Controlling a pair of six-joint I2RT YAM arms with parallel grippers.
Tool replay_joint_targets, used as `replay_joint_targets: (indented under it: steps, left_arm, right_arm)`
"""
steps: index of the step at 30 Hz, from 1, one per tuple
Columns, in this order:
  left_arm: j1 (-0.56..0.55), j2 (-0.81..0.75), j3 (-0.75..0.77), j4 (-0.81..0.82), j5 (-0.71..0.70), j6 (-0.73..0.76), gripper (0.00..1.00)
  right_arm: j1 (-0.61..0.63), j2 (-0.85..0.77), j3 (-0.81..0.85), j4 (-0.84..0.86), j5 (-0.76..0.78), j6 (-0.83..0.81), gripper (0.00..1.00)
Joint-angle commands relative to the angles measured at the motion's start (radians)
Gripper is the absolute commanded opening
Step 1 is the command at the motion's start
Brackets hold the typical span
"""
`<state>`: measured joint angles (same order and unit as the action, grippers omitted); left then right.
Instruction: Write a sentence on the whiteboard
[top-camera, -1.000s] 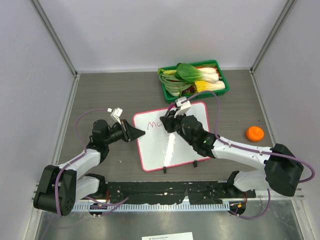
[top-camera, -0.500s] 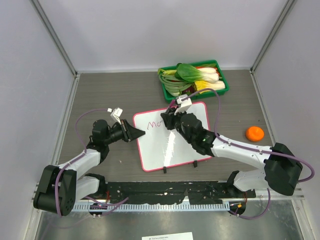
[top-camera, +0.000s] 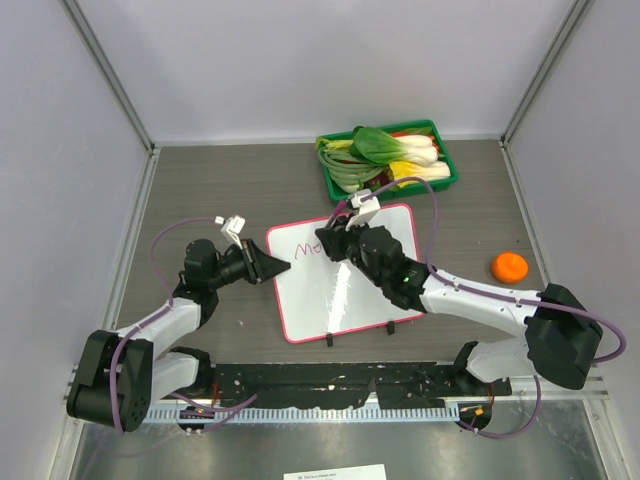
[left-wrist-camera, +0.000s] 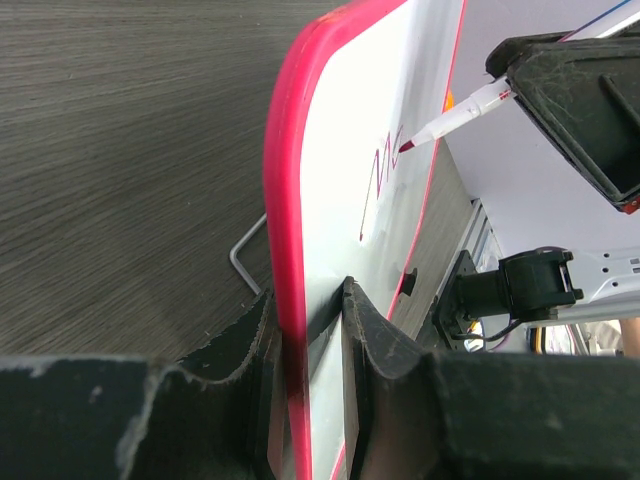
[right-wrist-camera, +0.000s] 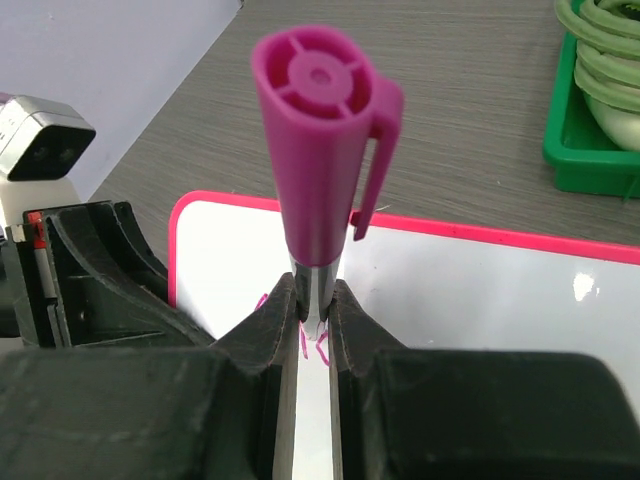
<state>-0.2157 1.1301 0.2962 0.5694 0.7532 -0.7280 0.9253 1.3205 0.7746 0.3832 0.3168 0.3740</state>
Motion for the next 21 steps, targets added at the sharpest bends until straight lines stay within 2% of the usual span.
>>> replay_joint_targets:
  steps: [1, 21]
  left_arm:
    - [0.001, 0.008, -0.019, -0.046, -0.071, 0.113, 0.0]
    - [-0.001, 0.014, -0.02, -0.036, -0.064, 0.107, 0.0]
  right_arm:
    - [-0.005, -0.07, -0.024, 0.092, -0.016, 0.048, 0.01]
    - [-0.048, -0.056, -0.021, 0.06, 0.016, 0.0, 0.01]
